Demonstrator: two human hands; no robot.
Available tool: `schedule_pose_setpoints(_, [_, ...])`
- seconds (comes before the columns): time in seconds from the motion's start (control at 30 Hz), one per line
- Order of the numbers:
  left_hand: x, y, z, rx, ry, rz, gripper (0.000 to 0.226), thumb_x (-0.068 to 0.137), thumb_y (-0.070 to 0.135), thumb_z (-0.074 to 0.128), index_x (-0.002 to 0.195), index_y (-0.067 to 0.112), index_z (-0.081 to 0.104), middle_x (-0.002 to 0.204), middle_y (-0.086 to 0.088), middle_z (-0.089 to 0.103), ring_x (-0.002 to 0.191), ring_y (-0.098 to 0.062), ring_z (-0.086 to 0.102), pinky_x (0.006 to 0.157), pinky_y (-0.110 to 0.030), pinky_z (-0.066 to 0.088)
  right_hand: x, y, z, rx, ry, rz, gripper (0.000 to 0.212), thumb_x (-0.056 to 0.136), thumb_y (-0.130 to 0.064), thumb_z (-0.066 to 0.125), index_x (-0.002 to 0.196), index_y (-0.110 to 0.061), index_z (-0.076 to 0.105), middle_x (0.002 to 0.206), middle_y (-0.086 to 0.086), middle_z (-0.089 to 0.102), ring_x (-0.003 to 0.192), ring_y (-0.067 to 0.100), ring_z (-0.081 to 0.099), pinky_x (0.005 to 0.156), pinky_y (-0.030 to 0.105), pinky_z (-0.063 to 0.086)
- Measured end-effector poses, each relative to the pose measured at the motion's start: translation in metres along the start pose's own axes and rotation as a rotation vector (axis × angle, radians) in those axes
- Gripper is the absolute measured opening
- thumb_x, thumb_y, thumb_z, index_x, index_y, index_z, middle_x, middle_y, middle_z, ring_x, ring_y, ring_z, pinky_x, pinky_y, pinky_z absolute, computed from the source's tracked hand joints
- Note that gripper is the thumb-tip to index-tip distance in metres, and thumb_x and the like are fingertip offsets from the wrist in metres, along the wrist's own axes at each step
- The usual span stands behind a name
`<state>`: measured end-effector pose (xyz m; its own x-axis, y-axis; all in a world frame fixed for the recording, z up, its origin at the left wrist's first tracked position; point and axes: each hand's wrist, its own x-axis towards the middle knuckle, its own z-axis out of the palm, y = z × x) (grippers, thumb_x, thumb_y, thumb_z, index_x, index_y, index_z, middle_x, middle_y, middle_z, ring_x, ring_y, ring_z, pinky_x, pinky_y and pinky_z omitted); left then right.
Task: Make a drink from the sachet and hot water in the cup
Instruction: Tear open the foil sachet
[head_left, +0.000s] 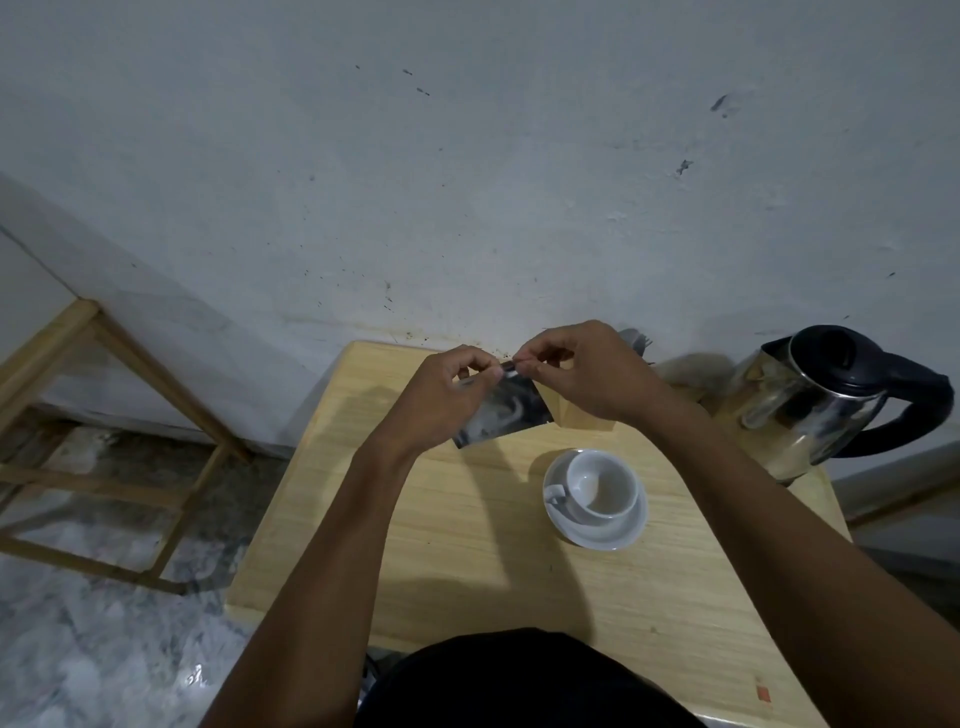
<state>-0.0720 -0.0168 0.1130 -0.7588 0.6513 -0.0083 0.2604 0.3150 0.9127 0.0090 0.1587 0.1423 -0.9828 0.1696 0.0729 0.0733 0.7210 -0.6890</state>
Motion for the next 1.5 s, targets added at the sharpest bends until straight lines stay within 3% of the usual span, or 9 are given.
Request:
schedule_pose_setpoints(0.23, [-0.003, 0.007, 0.009, -0.084, -0.005, 0.017, 0.019, 0.096, 0.019, 0.051, 0.092, 0.012, 0.069, 0.085, 0.004, 0.070, 0.077, 0.003, 0.061, 0.071, -0.008, 0.044, 0.006, 0.000, 0.000, -0.044, -0.037, -0.020, 0.008, 0.087, -0.027, 0.070, 0.089, -0.022, 0.075, 0.081, -0.008, 0.073, 0.078, 0.009, 0.067, 0.078, 0.033, 0.056])
schedule_pose_setpoints(0.37, [-0.003, 0.006, 0.012, -0.062, 0.010, -0.008, 0.021, 0.097, 0.021, 0.048, 0.090, 0.013, 0.065, 0.073, -0.006, 0.061, 0.067, -0.012, 0.054, 0.067, -0.030, 0.047, 0.009, -0.006, -0.002, -0.143, -0.062, -0.058, 0.007, 0.087, -0.031, 0.070, 0.087, -0.024, 0.074, 0.076, -0.015, 0.066, 0.073, 0.005, 0.061, 0.073, 0.030, 0.053])
schedule_pose_setpoints(0.57, [-0.005, 0.011, 0.011, 0.014, 0.061, 0.013, 0.020, 0.095, 0.028, 0.050, 0.089, 0.020, 0.067, 0.063, 0.000, 0.053, 0.059, -0.013, 0.050, 0.063, -0.043, 0.054, 0.011, -0.013, -0.009, -0.241, -0.128, -0.112, 0.012, 0.090, -0.032, 0.066, 0.089, -0.021, 0.072, 0.069, -0.021, 0.056, 0.067, 0.004, 0.055, 0.063, 0.024, 0.042])
schedule_pose_setpoints(0.73, [-0.009, 0.017, 0.011, -0.014, 0.099, 0.030, 0.017, 0.094, 0.020, 0.054, 0.082, 0.018, 0.067, 0.067, -0.007, 0.057, 0.050, -0.003, 0.050, 0.047, -0.009, 0.042, 0.013, -0.018, -0.011, -0.334, -0.220, -0.123, 0.018, 0.094, -0.034, 0.059, 0.096, -0.020, 0.070, 0.070, -0.022, 0.051, 0.067, 0.003, 0.051, 0.060, 0.023, 0.037])
schedule_pose_setpoints(0.83, [-0.010, 0.015, 0.011, 0.037, 0.135, 0.063, 0.018, 0.092, 0.020, 0.055, 0.079, 0.021, 0.067, 0.068, -0.005, 0.063, 0.058, -0.004, 0.052, 0.053, -0.009, 0.041, 0.012, -0.019, -0.010, -0.407, -0.260, -0.152, 0.022, 0.096, -0.038, 0.053, 0.099, -0.022, 0.067, 0.076, -0.017, 0.055, 0.076, 0.013, 0.055, 0.069, 0.031, 0.043])
schedule_pose_setpoints(1.1, [-0.011, 0.017, 0.013, -0.117, 0.158, -0.024, 0.027, 0.092, 0.016, 0.053, 0.070, 0.024, 0.065, 0.067, 0.009, 0.063, 0.058, 0.006, 0.054, 0.056, -0.005, 0.041, 0.006, -0.015, 0.000, -0.455, -0.133, -0.356, 0.020, 0.095, -0.026, 0.049, 0.081, -0.015, 0.058, 0.067, -0.002, 0.057, 0.066, 0.020, 0.050, 0.066, 0.040, 0.043])
schedule_pose_setpoints(1.27, [-0.011, 0.017, 0.015, -0.204, 0.150, -0.088, 0.022, 0.093, 0.018, 0.053, 0.084, 0.010, 0.071, 0.081, -0.009, 0.071, 0.071, -0.005, 0.061, 0.066, -0.017, 0.047, 0.000, -0.018, 0.004, -0.530, -0.026, -0.507, 0.018, 0.091, -0.015, 0.053, 0.074, -0.011, 0.057, 0.062, 0.003, 0.055, 0.060, 0.022, 0.046, 0.058, 0.038, 0.041])
schedule_pose_setpoints(1.37, [-0.011, 0.019, 0.015, -0.246, 0.166, -0.111, 0.022, 0.093, 0.019, 0.052, 0.086, 0.012, 0.072, 0.082, -0.008, 0.072, 0.074, -0.006, 0.062, 0.068, -0.018, 0.048, 0.000, -0.018, 0.004, -0.625, 0.031, -0.589, 0.014, 0.084, -0.005, 0.063, 0.073, -0.011, 0.058, 0.061, 0.003, 0.056, 0.057, 0.022, 0.048, 0.054, 0.034, 0.037])
schedule_pose_setpoints(1.5, [-0.009, 0.022, 0.012, -0.174, 0.160, -0.103, 0.023, 0.094, 0.022, 0.051, 0.088, 0.015, 0.072, 0.088, -0.008, 0.073, 0.076, -0.008, 0.062, 0.067, -0.014, 0.048, 0.004, -0.017, -0.002, -0.484, -0.031, -0.388, 0.015, 0.095, -0.022, 0.055, 0.089, -0.013, 0.064, 0.079, 0.000, 0.065, 0.073, 0.019, 0.056, 0.067, 0.037, 0.046])
